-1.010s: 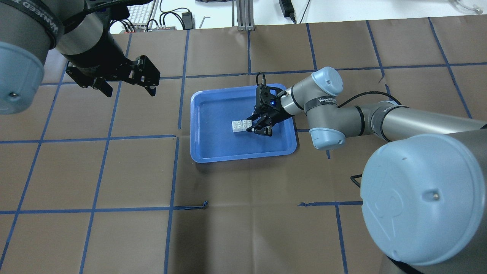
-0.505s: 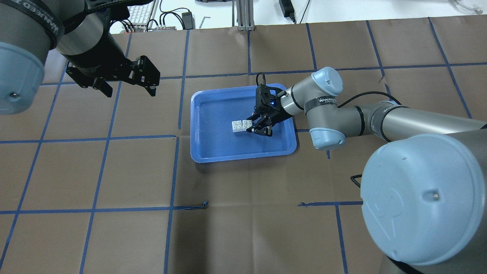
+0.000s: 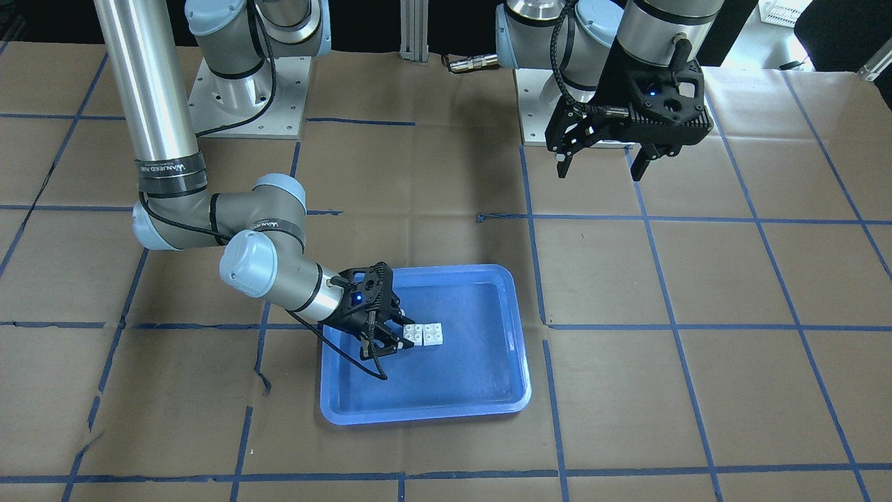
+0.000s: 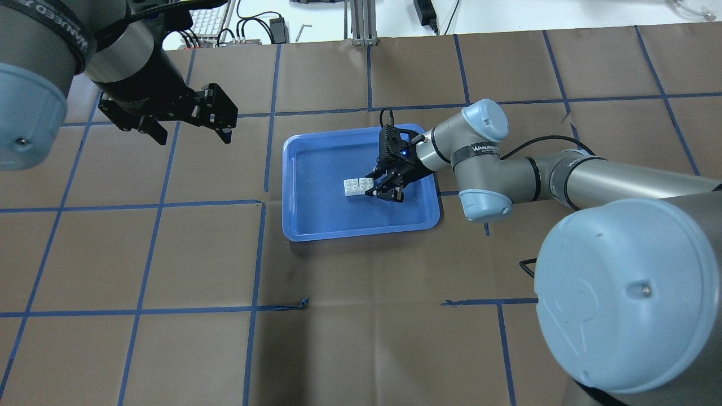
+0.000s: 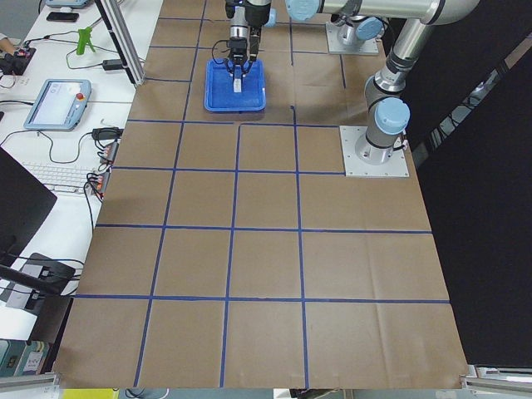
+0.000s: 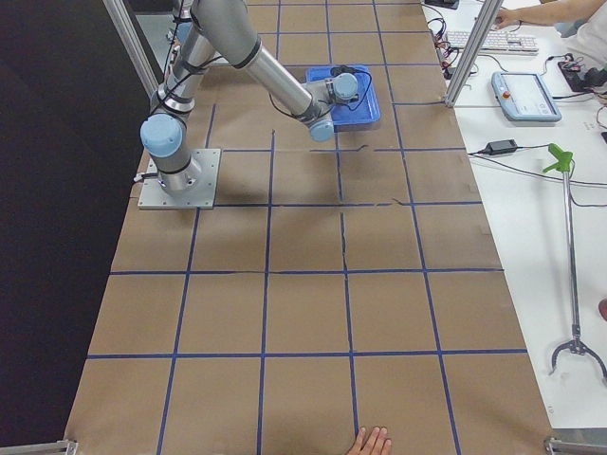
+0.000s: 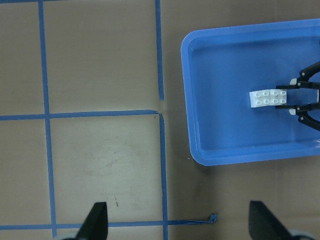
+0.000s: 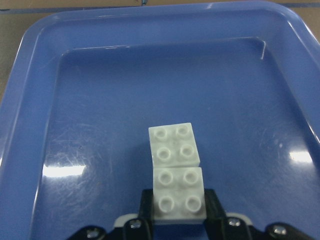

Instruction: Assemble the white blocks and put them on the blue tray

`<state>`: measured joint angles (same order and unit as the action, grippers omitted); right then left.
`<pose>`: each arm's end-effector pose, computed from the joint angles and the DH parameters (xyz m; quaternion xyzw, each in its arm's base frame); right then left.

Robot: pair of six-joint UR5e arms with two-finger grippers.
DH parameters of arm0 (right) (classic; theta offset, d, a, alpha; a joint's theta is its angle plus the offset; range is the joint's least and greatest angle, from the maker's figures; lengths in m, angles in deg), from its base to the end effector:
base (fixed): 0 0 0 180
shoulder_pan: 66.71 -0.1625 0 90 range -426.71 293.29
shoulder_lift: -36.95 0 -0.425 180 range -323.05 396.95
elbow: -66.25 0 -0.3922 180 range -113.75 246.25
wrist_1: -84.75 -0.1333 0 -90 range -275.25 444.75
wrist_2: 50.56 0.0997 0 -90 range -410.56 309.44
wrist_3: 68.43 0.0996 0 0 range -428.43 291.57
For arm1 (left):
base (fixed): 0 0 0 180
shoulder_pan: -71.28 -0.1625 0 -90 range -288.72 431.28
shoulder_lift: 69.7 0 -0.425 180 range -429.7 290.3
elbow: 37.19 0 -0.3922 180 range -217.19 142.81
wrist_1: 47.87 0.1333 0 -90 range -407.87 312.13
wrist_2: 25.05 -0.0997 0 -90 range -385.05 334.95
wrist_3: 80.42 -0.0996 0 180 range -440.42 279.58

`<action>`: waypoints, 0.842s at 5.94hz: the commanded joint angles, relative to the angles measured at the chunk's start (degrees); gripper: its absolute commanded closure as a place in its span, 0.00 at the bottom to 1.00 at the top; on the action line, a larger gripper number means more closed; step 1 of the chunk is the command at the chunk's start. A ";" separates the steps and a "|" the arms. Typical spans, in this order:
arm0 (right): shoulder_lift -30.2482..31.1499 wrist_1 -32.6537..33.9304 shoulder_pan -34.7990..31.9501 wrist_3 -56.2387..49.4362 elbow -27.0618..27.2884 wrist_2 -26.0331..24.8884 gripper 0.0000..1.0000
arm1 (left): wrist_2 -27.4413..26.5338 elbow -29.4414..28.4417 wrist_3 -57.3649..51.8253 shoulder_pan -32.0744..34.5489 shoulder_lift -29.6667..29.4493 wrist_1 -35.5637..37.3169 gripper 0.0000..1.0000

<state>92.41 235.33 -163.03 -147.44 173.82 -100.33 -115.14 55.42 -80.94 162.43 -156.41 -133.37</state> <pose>0.2616 -0.5663 0.1425 -0.6533 0.6714 -0.2591 0.2352 -0.1427 -0.4733 0.5013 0.0145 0.9989 -0.0452 0.0005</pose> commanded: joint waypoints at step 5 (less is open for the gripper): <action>-0.18 0.15 -0.79 0.00 -0.35 0.02 0.73 | 0.00 0.11 0.00 0.00 0.06 0.07 0.01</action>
<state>92.30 235.41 -163.82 -147.44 173.64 -100.35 -115.14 55.52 -80.95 162.43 -156.37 -133.36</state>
